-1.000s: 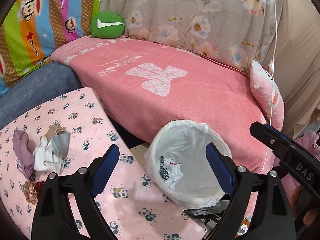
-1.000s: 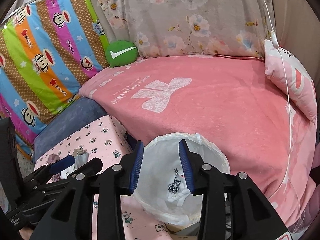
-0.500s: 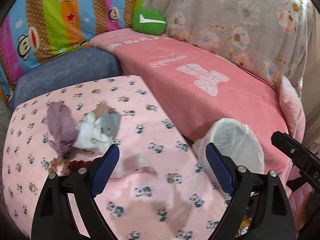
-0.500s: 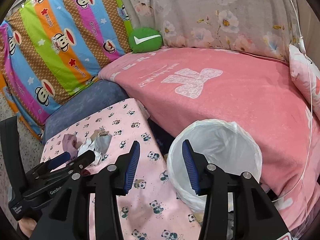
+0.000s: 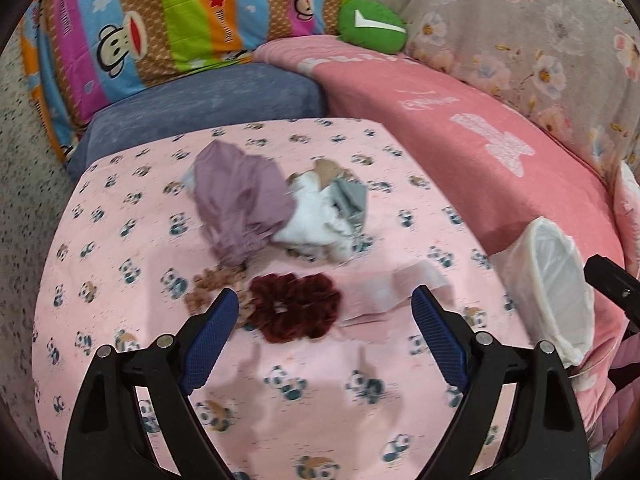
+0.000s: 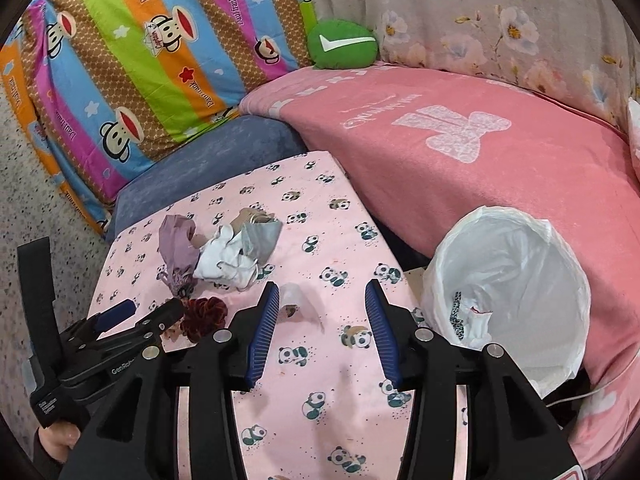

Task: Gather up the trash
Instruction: 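Move both open grippers back to the scrunchies on the table, then grasp the beige scrunchie with the left gripper while the right gripper grasps the dark red scrunchie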

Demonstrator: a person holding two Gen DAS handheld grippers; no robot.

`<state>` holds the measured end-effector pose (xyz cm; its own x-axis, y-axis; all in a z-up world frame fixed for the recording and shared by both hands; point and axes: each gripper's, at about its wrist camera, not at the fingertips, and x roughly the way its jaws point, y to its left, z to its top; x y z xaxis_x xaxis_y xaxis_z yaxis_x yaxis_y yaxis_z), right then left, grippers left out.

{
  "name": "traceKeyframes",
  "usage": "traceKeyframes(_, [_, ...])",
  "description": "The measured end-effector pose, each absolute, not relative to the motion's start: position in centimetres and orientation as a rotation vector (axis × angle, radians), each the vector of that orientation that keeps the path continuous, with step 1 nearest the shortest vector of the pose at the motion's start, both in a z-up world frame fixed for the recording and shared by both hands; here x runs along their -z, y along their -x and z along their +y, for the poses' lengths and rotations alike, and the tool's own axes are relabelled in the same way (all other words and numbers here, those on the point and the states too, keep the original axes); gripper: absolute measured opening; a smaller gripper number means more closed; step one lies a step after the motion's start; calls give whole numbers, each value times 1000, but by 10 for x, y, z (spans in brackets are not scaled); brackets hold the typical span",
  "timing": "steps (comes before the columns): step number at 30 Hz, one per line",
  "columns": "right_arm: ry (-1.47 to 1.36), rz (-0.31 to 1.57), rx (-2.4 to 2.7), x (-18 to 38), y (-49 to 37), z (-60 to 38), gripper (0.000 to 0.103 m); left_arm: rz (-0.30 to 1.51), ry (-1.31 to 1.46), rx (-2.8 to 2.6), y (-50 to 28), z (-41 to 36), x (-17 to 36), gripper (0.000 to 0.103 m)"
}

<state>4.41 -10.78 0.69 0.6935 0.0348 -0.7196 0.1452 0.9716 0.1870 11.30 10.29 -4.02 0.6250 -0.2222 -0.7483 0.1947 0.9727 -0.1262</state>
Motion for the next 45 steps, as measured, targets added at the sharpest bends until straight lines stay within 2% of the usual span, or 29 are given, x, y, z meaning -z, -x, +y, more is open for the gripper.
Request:
traceKeyframes(19, [-159, 951, -101, 65, -108, -1, 46, 1009, 172, 63, -146, 200, 104, 83])
traceKeyframes(22, [-157, 977, -114, 77, -120, 10, 46, 1027, 181, 55, -153, 207, 111, 80])
traceKeyframes(32, [-145, 1051, -136, 110, -146, 29, 39, 1076, 177, 92, -172, 205, 129, 55])
traceKeyframes(34, [-140, 1067, -140, 117, -149, 31, 32, 1075, 172, 106, -173, 202, 128, 50])
traceKeyframes(36, [-142, 1082, -144, 122, -150, 33, 26, 1078, 173, 128, -175, 199, 128, 34])
traceKeyframes(37, [-143, 1086, -148, 124, -151, 33, 19, 1082, 174, 138, -175, 197, 128, 31])
traceKeyframes(39, [-147, 1093, -159, 126, -151, 34, 12, 1086, 176, 149, -175, 195, 127, 21])
traceKeyframes(45, [-160, 1049, -178, 110, -146, 33, 7, 1055, 182, 154, -167, 191, 111, 15])
